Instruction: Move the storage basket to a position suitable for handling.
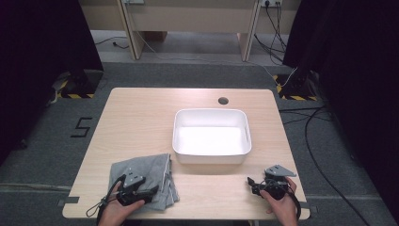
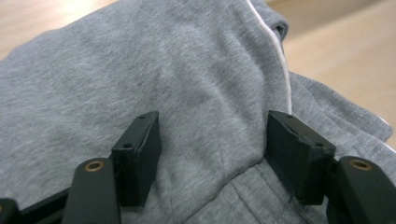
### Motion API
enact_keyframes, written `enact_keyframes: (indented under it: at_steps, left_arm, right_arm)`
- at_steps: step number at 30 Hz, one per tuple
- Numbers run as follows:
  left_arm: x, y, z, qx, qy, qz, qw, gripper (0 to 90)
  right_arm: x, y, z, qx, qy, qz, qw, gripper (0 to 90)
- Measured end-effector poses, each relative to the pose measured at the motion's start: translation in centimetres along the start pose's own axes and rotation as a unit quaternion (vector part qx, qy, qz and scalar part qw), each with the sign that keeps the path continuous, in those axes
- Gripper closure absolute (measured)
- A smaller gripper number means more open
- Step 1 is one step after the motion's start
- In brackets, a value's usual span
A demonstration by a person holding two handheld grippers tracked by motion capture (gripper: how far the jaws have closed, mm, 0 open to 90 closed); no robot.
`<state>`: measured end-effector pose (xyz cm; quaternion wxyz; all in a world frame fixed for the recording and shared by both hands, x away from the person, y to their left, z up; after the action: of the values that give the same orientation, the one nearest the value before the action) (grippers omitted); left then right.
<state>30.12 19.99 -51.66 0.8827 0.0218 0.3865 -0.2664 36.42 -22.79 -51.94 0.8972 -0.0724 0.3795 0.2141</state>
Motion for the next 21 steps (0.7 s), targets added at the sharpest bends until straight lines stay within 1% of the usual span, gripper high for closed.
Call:
enact_keyframes:
  at_steps: [1,2,3,4,5,6,7,10,12,13,14,15,16,17,18,19,20,21]
  left_arm:
    - [-0.1,-0.5,-0.2,0.008,-0.002,0.001,1.0000,35.5]
    - [-0.1,-1.4,-0.4,0.008,-0.001,-0.012,0.9999,35.4]
    - [-0.1,-1.4,-0.4,0.008,-0.001,-0.012,0.9999,35.3]
    - [0.0,-2.3,-0.4,0.015,0.004,-0.018,0.9997,35.2]
    - [0.0,-2.3,-0.4,0.015,0.004,-0.018,0.9997,35.1]
    - [0.3,-3.3,-0.2,0.024,0.006,-0.025,0.9994,34.9]
    - [0.3,-3.3,-0.2,0.024,0.006,-0.025,0.9994,34.8]
    - [0.8,-4.3,0.1,0.038,0.014,-0.033,0.9986,34.5]
    - [1.2,-5.2,0.4,0.044,0.017,-0.044,0.9979,34.4]
    - [1.2,-5.2,0.4,0.044,0.017,-0.044,0.9979,34.4]
    - [1.6,-5.9,0.7,0.050,0.020,-0.048,0.9974,34.4]
    - [1.6,-5.9,0.7,0.050,0.020,-0.048,0.9974,34.3]
    - [1.9,-6.6,0.9,0.057,0.021,-0.052,0.9968,34.2]
    - [1.9,-6.6,0.9,0.057,0.021,-0.052,0.9968,34.1]
    - [2.6,-7.6,1.4,0.061,0.023,-0.057,0.9962,33.9]
    - [2.6,-7.6,1.4,0.061,0.023,-0.057,0.9962,33.7]
    - [2.8,-8.0,1.5,0.063,0.024,-0.059,0.9960,33.7]
    - [3.2,-8.6,1.9,0.070,0.027,-0.061,0.9953,33.3]
  right_arm:
    - [0.0,0.0,0.0,-0.001,0.000,0.000,1.0000,21.4]
    - [0.0,0.0,0.0,-0.001,0.000,0.000,1.0000,21.4]
    - [0.0,0.0,0.0,-0.001,0.000,0.000,1.0000,21.4]
    - [0.0,0.0,0.0,-0.003,0.001,-0.002,1.0000,21.4]
    - [0.0,0.0,0.0,-0.003,0.001,-0.002,1.0000,21.4]
    - [0.0,0.1,0.0,-0.003,0.002,-0.003,1.0000,21.1]
    - [0.0,0.1,0.0,-0.003,0.002,-0.003,1.0000,21.1]
    - [0.1,0.1,0.0,-0.006,0.002,-0.002,1.0000,21.1]
    - [0.1,0.2,0.0,-0.006,0.002,-0.002,1.0000,21.0]
    - [0.1,0.2,0.0,-0.006,0.002,-0.002,1.0000,21.0]
    - [0.1,0.2,0.0,-0.006,0.002,-0.003,1.0000,21.0]
    - [0.1,0.2,0.0,-0.006,0.002,-0.003,1.0000,21.0]
    - [0.1,0.2,0.0,-0.007,0.003,-0.003,1.0000,20.9]
    - [0.1,0.2,0.0,-0.007,0.003,-0.003,1.0000,20.9]
    - [0.1,0.3,0.0,-0.005,0.003,-0.001,1.0000,20.9]
    - [0.1,0.3,0.0,-0.005,0.003,-0.001,1.0000,20.9]
    - [0.1,0.3,0.1,-0.005,0.003,-0.001,1.0000,20.9]
    - [0.1,0.4,0.1,-0.007,0.002,0.002,1.0000,20.9]
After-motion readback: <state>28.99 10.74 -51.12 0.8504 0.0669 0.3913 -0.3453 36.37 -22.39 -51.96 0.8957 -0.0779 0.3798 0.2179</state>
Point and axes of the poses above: each handheld gripper's, and its own axes: x roughly forward along the jaws, z roughly out of its top, y roughly to its left, the point moved 5 cm from there along x, roughly forward along the jaws, and after that the axes turned 2 degrees about -z, right-handed, at the moved point
